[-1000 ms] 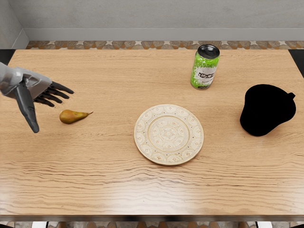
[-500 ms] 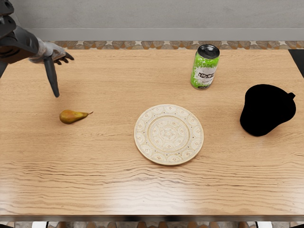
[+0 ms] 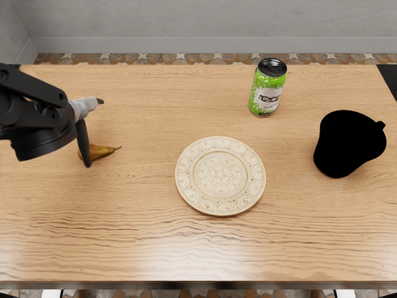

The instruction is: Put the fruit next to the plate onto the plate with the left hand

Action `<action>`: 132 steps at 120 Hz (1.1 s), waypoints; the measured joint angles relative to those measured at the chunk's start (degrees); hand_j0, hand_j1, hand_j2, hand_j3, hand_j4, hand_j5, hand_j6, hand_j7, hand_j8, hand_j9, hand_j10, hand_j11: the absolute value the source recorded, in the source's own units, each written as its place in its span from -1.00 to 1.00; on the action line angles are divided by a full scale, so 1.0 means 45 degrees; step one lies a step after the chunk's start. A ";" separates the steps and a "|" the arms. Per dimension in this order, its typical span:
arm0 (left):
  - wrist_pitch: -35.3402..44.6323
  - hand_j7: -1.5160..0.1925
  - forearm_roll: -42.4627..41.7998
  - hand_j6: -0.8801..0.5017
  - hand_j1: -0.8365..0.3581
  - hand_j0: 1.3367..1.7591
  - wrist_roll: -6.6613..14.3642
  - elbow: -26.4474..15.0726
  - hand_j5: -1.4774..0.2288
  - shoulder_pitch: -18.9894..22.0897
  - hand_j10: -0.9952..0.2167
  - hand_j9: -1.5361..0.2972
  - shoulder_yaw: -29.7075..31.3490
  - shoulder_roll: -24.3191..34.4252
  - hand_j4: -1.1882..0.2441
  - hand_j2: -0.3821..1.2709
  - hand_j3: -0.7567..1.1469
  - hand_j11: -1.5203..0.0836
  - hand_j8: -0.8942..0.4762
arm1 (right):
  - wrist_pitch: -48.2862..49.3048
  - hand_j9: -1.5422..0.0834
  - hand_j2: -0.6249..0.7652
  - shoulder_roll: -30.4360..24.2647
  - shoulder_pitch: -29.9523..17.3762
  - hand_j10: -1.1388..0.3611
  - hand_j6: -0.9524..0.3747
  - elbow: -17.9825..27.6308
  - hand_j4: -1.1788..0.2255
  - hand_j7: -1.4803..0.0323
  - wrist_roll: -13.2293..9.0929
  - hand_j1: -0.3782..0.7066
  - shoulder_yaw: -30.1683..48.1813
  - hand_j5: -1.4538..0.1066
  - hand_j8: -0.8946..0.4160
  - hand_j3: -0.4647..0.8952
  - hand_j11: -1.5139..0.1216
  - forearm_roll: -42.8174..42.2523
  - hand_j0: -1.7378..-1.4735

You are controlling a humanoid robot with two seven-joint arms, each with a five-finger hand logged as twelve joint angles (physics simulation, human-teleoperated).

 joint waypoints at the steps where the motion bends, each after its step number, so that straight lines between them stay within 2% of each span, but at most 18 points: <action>1: 0.0018 0.77 -0.0013 0.27 0.98 0.52 -0.0001 -0.0011 0.73 0.0025 0.64 0.67 0.0003 -0.0020 0.65 -0.54 -0.20 0.89 0.30 | 0.0000 0.88 -0.10 0.0000 0.0000 0.51 0.42 0.0000 0.67 0.94 0.0000 -0.92 0.0000 0.85 0.35 -0.32 0.84 -0.0001 -0.40; 20: 0.0186 0.77 -0.0368 0.27 0.98 0.52 -0.0045 0.0002 0.73 0.0640 0.63 0.67 0.0032 -0.0397 0.65 -0.54 -0.20 0.89 0.30 | 0.0000 0.88 -0.10 0.0000 0.0000 0.51 0.42 0.0000 0.67 0.94 -0.0001 -0.92 0.0000 0.85 0.35 -0.32 0.84 -0.0003 -0.40; 34: 0.0217 0.77 -0.0570 0.26 0.97 0.52 -0.0073 0.0156 0.72 0.0750 0.63 0.67 0.0057 -0.0415 0.65 -0.54 -0.20 0.89 0.30 | 0.0000 0.88 -0.10 0.0000 0.0000 0.51 0.42 0.0000 0.67 0.94 -0.0001 -0.92 0.0000 0.85 0.35 -0.32 0.84 -0.0004 -0.40; 42: 0.0224 0.76 -0.0691 0.26 0.97 0.52 -0.0079 0.0461 0.72 0.1256 0.63 0.66 0.0066 -0.0753 0.64 -0.54 -0.20 0.88 0.29 | 0.0000 0.88 -0.10 0.0000 0.0000 0.51 0.42 0.0000 0.67 0.94 0.0000 -0.92 0.0000 0.85 0.35 -0.32 0.84 -0.0007 -0.40; 97: 0.0695 0.52 -0.1231 0.03 0.65 0.52 -0.0086 0.2045 0.47 0.2027 0.36 0.44 0.0168 -0.0806 0.42 -0.50 -0.20 0.62 0.06 | 0.0000 0.88 -0.10 0.0000 0.0000 0.51 0.42 0.0000 0.67 0.94 0.0002 -0.92 0.0000 0.85 0.35 -0.32 0.84 -0.0006 -0.40; 132: 0.0811 0.44 -0.1264 -0.04 0.55 0.52 -0.0087 0.2320 0.40 0.2448 0.28 0.37 0.0175 -0.1135 0.36 -0.48 -0.20 0.54 -0.01 | 0.0000 0.88 -0.10 0.0000 0.0000 0.51 0.42 0.0000 0.67 0.94 -0.0001 -0.92 0.0000 0.85 0.35 -0.32 0.84 -0.0001 -0.40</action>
